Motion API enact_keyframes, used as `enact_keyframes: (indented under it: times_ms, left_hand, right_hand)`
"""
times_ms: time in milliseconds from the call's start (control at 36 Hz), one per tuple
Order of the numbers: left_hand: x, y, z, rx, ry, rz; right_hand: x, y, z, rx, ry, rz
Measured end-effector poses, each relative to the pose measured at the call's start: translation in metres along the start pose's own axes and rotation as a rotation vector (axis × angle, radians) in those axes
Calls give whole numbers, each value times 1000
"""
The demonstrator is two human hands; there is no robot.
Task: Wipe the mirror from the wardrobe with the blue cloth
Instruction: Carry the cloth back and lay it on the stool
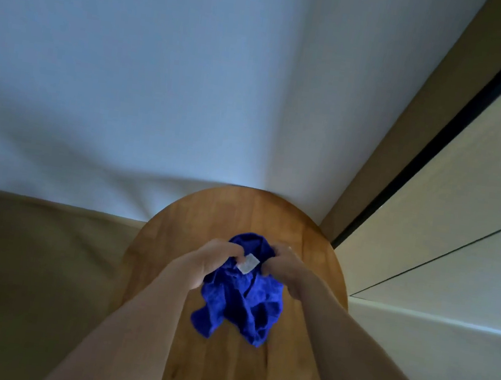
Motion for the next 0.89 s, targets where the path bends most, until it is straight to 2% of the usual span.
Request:
enact_keyframes:
  times_ms: [139,222,361,556,639,750,889]
  left_hand:
    - [17,-22,-18,115,120,10]
    - [24,-21,-29,109,166,21]
    - [40,-16,-46,131,209,79]
    - [55,-34,-66,148,138,154]
    - [53,-42,-68,107,78,187]
    - [39,-51,-65,131,68,153]
    - [2,-44,-48,129,41,1]
  right_hand:
    - [-9,-5,-20,50,-31,61]
    - [-14,-4,-29,109,-55,164]
    - [-16,6,-39,86,-51,326]
    - [-24,40,-48,-225,60,566]
    - [-28,47,-50,-263,79,581]
    - [-29,44,-40,-125,2,516]
    - [-12,33,-26,184,-39,177]
Point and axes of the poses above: each hand's wrist, its own z-axis towards the middle knuckle, its own y-axis out of the palm, x = y × z, the point moved 10 cm from there along z, towards the middle knuckle, and after that the axes turned 5 degrees about -x, right-handed, at the moved point
